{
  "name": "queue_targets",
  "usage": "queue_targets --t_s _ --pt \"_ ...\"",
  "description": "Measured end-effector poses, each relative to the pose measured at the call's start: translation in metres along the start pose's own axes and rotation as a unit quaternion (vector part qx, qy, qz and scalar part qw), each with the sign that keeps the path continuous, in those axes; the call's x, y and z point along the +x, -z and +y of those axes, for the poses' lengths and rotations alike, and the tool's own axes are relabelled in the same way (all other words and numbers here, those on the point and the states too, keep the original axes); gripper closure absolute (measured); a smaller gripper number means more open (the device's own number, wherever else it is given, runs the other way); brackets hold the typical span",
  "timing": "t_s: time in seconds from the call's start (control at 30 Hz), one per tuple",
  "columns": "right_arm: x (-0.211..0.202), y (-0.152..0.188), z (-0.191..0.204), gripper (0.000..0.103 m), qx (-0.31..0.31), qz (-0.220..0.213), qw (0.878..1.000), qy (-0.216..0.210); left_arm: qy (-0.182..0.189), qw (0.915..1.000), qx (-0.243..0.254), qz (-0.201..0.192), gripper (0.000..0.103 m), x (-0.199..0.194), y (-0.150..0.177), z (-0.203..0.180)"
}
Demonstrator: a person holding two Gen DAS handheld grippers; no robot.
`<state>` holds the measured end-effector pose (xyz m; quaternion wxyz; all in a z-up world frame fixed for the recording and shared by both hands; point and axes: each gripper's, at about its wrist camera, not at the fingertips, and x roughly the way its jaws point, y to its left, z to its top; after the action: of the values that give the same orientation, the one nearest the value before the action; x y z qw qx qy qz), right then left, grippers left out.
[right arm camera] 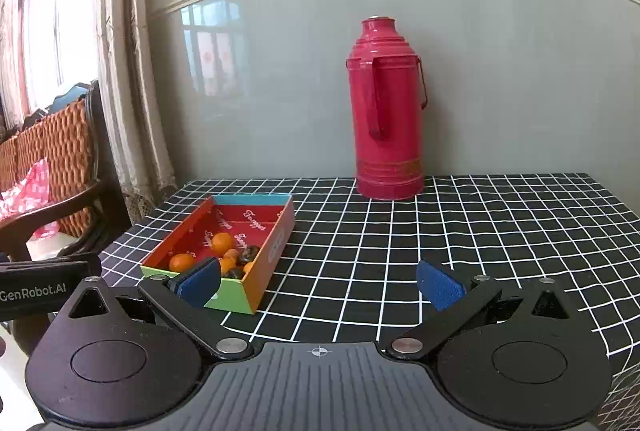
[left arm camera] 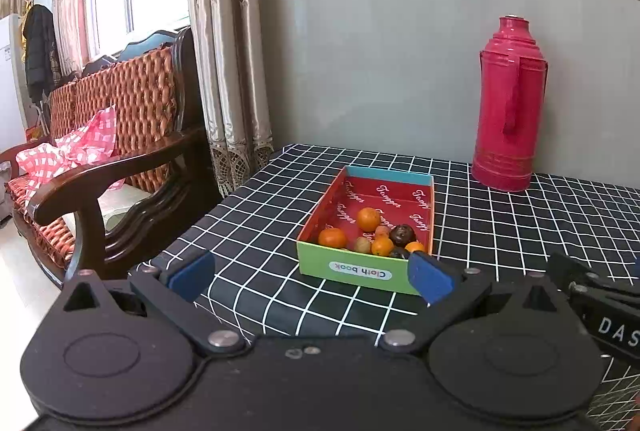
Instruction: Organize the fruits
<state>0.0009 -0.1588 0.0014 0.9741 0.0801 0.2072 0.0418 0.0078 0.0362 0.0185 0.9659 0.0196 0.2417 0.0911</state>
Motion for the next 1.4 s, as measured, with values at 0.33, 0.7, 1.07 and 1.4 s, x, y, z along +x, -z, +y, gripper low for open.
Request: queue_targets --t_s 0.33,0.7,1.07,1.4 --pt "0.002 -0.001 -0.003 0.0 0.001 0.0 1.0 -0.004 -0.001 1.0 0.002 -0.001 0.006 -0.001 0.0 -0.004" --pt "0.003 0.001 -0.003 0.0 0.001 -0.001 1.0 0.0 0.008 0.9999 0.007 0.005 0.006 0.002 0.004 -0.01" --pt "0.005 0.001 -0.002 0.0 0.001 -0.001 1.0 0.005 0.011 0.9999 0.008 0.009 0.006 0.005 0.004 -0.011" --pt "0.007 0.002 -0.002 0.0 0.0 -0.001 1.0 0.005 0.013 0.9998 0.007 0.012 0.006 0.007 0.004 -0.011"
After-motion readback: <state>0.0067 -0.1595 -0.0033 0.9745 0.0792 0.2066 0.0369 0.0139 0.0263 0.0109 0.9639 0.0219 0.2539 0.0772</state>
